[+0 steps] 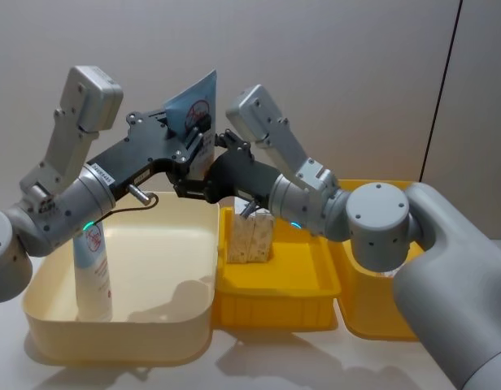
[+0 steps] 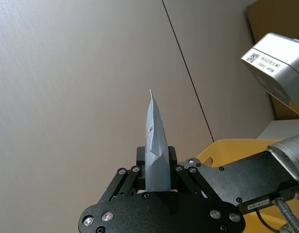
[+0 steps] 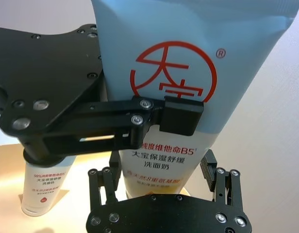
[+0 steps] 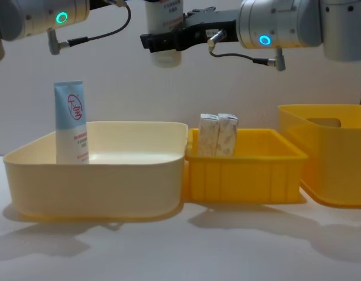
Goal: Bimanual collaborative sorting of washing and personal care products
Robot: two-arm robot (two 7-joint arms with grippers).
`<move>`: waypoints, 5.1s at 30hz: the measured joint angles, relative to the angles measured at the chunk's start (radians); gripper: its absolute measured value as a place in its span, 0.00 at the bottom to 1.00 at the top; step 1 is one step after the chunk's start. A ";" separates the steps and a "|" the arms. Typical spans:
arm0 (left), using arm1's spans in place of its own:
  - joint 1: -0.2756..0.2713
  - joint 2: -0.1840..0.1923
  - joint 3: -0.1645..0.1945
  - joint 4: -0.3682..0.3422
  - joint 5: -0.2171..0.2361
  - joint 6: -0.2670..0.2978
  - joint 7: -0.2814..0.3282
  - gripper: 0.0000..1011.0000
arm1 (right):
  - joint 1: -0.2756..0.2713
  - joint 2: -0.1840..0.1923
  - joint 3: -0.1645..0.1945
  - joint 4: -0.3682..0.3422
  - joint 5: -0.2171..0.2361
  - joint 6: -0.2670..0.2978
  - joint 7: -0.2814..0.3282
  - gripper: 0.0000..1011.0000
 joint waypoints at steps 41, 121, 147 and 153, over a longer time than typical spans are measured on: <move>0.012 0.013 0.002 -0.031 0.012 0.025 0.010 0.23 | -0.006 -0.022 0.005 0.011 -0.009 0.004 -0.016 0.59; 0.012 0.013 0.002 -0.032 0.012 0.025 0.010 0.99 | 0.185 0.206 0.142 0.151 -0.109 0.429 -0.003 0.59; 0.012 0.013 0.002 -0.032 0.012 0.025 0.010 0.99 | 0.424 0.156 0.070 0.611 -0.118 0.527 0.281 0.73; 0.012 0.013 0.002 -0.032 0.012 0.025 0.010 0.99 | 0.467 0.139 0.058 0.704 -0.126 0.516 0.316 0.91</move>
